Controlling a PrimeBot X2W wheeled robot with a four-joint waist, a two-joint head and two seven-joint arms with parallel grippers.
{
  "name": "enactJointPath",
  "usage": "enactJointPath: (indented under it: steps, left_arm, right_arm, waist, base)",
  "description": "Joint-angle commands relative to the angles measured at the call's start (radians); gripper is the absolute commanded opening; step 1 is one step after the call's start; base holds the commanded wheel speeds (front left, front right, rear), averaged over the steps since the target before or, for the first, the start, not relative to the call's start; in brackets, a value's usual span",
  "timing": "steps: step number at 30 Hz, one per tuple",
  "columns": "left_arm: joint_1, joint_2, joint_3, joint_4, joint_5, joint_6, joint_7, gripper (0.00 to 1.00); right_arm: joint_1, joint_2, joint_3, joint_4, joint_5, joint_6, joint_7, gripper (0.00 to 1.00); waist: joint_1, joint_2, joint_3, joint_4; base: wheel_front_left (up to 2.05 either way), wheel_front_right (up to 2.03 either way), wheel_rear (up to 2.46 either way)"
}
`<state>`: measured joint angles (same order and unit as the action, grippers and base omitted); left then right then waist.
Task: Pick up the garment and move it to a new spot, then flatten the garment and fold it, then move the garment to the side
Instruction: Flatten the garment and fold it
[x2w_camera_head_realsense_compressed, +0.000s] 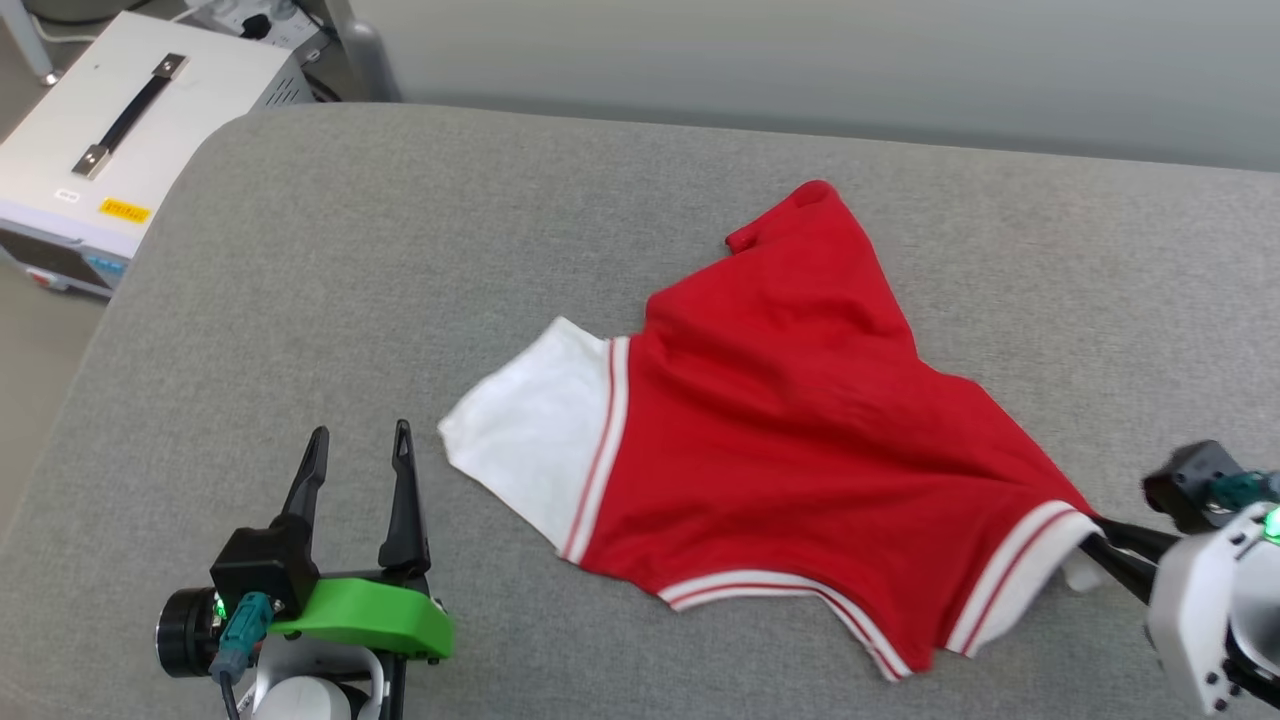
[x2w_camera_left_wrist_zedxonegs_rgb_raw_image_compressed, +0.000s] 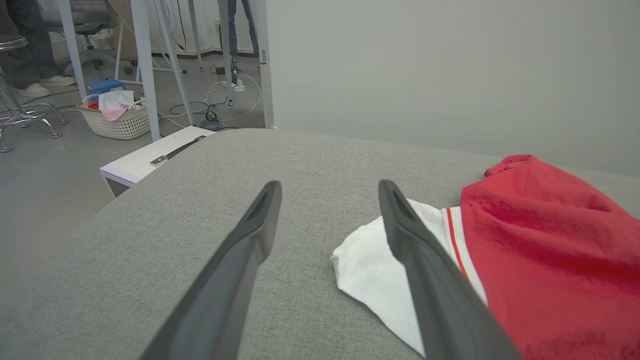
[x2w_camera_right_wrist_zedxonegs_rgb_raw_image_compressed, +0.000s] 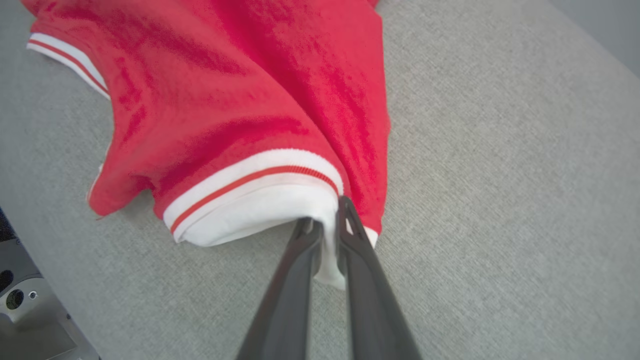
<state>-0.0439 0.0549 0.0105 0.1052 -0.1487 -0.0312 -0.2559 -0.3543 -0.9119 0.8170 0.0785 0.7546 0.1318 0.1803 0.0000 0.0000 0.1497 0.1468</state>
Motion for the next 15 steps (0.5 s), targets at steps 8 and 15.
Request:
enactJointPath:
  steps: [8, 15]
  left_arm:
    - [0.012, -0.005, -0.002, 0.008, 0.008, -0.007, -0.006, 1.0]
    - [0.029, -0.005, 0.004, 0.017, 0.011, -0.005, -0.006, 1.0]
  right_arm:
    - [0.199, 0.016, -0.122, 0.174, 0.04, -0.001, 0.007, 0.0]
    - [0.245, 0.089, -0.229, 0.163, 0.001, -0.001, -0.037, 1.0]
  waist:
    - [0.0, 0.0, -0.018, -0.02]
    - [0.0, 0.0, -0.048, -0.035]
  base:
    - [0.0, 0.0, 0.0]
    - [0.0, 0.0, 0.0]
